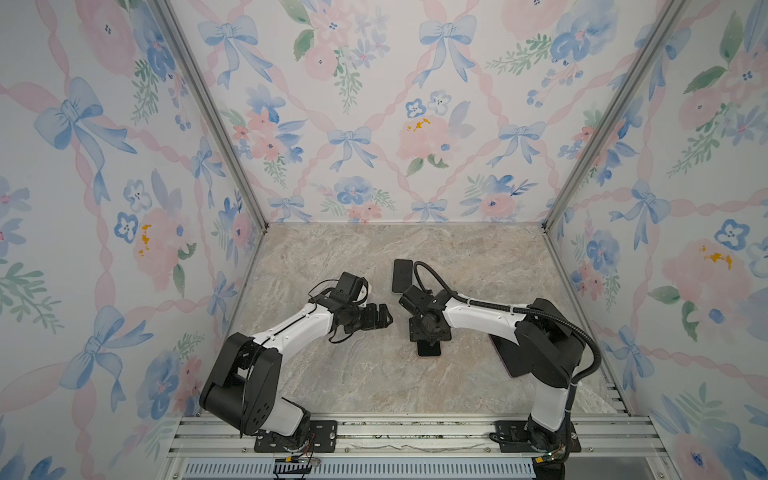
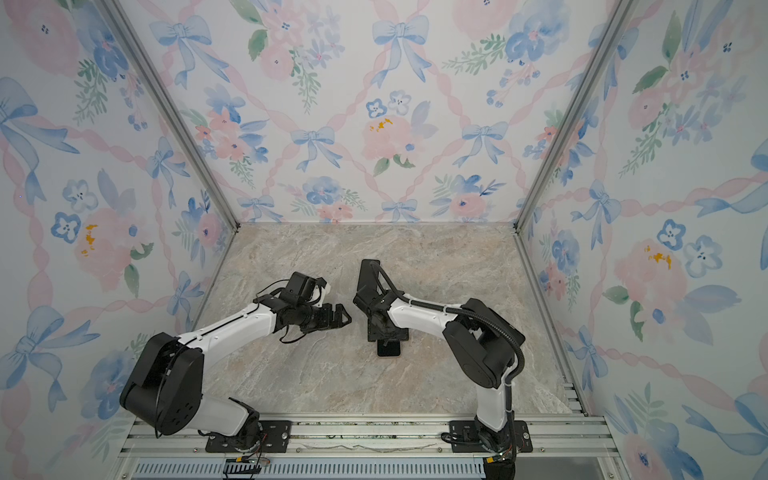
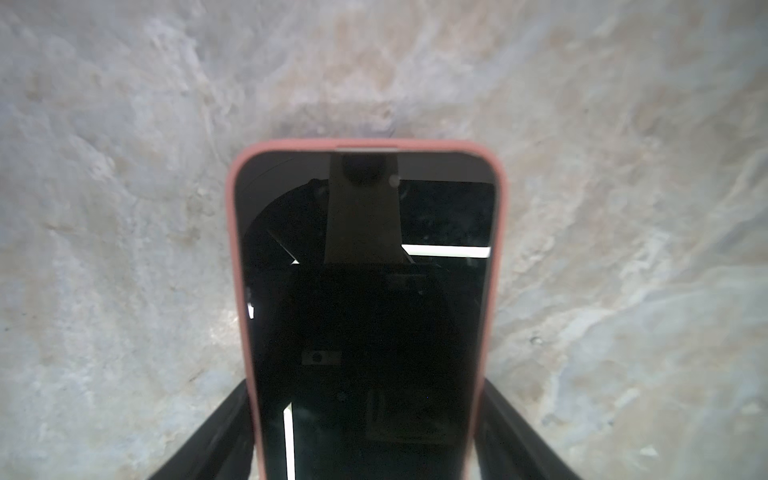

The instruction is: Put the phone into the phone case

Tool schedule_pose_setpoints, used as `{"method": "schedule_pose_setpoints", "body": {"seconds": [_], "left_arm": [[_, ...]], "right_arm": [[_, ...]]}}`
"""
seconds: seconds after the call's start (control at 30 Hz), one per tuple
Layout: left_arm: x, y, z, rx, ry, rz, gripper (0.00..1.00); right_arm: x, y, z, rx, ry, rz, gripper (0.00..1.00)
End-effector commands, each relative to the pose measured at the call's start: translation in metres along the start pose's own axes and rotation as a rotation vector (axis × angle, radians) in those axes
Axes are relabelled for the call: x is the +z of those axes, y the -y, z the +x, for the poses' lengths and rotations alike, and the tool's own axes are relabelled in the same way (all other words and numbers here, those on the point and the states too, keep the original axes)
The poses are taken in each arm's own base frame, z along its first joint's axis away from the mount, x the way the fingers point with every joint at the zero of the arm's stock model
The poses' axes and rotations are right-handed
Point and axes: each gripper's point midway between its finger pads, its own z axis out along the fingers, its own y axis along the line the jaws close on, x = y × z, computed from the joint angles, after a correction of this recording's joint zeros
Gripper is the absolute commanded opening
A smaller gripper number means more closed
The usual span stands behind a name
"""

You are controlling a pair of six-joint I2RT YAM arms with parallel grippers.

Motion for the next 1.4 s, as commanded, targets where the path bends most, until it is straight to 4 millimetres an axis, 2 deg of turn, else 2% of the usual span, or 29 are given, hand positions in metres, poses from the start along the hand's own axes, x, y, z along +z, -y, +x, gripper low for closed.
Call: {"method": "schedule_pose_setpoints", "body": {"seconds": [0.0,0.23,0.5,0.67,0.93,1.37], "left_arm": [[0.0,0.006,-0.011,0.012,-0.002,0.022,0.98],[0.001,0.014,-0.038,0.035,0.02,0.02,0.98],[0.017,0.027,-0.074,0.039,0.014,0.027,0.98],[0.031,0.031,-0.087,0.027,0.002,0.036,0.98],[0.051,0.028,-0.089,0.0,-0.041,0.044,0.98],[0.055,0.023,-0.085,-0.013,-0.053,0.034,0.98]], "right_arm": [[-0.029,0.014,-0.038,0.032,0.102,-0.019,0.68],[-0.034,0.026,-0.096,0.068,0.164,-0.027,0.68],[-0.015,0.032,-0.157,0.074,0.156,-0.036,0.67],[0.001,0.029,-0.184,0.083,0.143,-0.06,0.67],[0.029,0.028,-0.199,0.101,0.102,-0.09,0.68],[0.053,0.027,-0.203,0.118,0.084,-0.107,0.7]]}}
